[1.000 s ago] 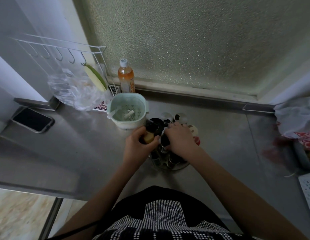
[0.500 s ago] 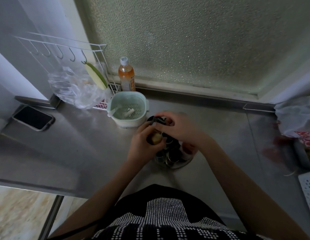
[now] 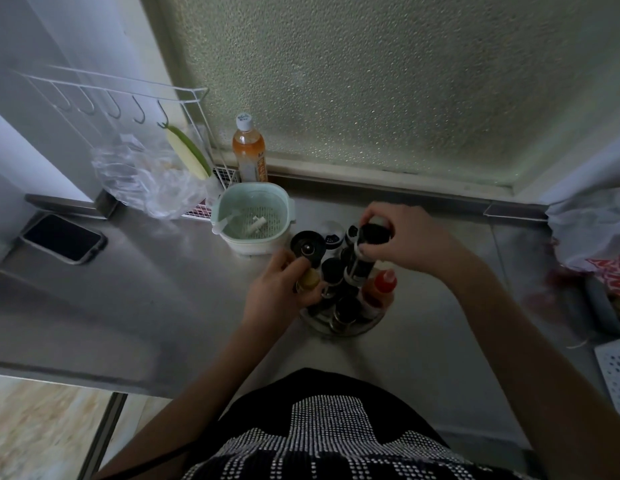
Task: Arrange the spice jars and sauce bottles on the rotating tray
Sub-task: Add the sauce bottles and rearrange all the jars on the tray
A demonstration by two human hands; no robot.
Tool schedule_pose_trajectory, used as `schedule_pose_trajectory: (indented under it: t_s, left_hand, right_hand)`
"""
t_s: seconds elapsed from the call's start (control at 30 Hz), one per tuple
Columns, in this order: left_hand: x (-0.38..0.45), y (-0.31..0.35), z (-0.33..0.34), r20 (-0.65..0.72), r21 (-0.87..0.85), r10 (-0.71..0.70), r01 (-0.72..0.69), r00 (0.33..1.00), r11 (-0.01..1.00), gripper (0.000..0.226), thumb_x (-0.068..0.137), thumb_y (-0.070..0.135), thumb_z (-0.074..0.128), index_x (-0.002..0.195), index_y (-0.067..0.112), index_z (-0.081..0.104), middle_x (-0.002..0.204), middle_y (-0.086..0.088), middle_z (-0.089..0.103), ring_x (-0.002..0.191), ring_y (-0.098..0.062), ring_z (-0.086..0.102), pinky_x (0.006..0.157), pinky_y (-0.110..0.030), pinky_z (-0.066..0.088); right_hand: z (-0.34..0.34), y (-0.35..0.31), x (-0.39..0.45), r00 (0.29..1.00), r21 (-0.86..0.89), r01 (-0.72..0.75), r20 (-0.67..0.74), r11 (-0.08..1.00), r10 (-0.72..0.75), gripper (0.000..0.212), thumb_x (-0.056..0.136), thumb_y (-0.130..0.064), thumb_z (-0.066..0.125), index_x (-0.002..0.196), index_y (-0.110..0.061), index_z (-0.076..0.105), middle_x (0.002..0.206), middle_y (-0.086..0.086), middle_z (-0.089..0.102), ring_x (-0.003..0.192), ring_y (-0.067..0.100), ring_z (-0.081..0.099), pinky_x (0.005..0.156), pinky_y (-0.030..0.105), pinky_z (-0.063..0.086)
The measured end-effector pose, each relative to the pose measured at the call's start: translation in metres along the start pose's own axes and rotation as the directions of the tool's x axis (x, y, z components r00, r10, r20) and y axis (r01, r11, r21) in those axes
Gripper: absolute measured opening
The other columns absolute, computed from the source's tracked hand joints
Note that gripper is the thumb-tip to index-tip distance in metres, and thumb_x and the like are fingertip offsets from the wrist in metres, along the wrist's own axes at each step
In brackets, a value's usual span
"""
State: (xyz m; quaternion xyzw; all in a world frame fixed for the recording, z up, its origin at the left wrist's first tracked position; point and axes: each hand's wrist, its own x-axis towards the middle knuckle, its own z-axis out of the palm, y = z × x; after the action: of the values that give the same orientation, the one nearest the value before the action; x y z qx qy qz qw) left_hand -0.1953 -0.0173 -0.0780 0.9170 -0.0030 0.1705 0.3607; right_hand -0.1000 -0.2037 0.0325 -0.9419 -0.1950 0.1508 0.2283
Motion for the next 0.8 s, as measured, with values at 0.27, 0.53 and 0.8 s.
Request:
schedule_pose_trajectory:
  t_s: [0.27,0.53,0.8]
  left_hand:
    - [-0.008,-0.009,0.011,0.237,0.128,0.101,-0.134,0.966,0.983,0.031,0.073,0.054,0.041,0.089,0.027,0.039,0.082,-0.004,0.063,0.065,-0.028,0.063,0.051,-0.036,0.052]
    - [-0.022,-0.014,0.015,0.32,0.131,0.067,-0.114,0.945,0.985,0.037,0.071,0.056,0.038,0.094,0.027,0.045,0.084,-0.007,0.059,0.068,-0.03,0.061,0.052,-0.037,0.05]
    - [-0.026,-0.017,0.016,0.292,0.113,0.165,-0.205,0.942,0.972,0.021,0.074,0.042,0.05,0.086,0.026,0.043,0.074,-0.004,0.056,0.053,-0.023,0.057,0.039,-0.032,0.048]
  right_hand:
    - [0.057,0.006,0.007,0.996,-0.452,0.063,0.09,0.89,-0.025,0.034,0.075,-0.025,0.07,0.105,-0.031,0.055,0.11,0.003,0.06,0.106,0.026,0.053,0.088,0.039,0.036]
    - [0.076,0.009,0.007,0.997,-0.612,0.074,0.063,0.788,-0.044,0.045,0.074,-0.04,0.07,0.111,-0.025,0.049,0.121,0.001,0.059,0.12,0.024,0.043,0.091,0.041,0.03]
    - [0.079,0.008,-0.031,0.966,-0.586,0.25,0.203,0.771,-0.158,0.047,0.079,-0.048,0.061,0.121,-0.029,0.051,0.125,-0.004,0.055,0.121,0.022,0.04,0.096,0.043,0.023]
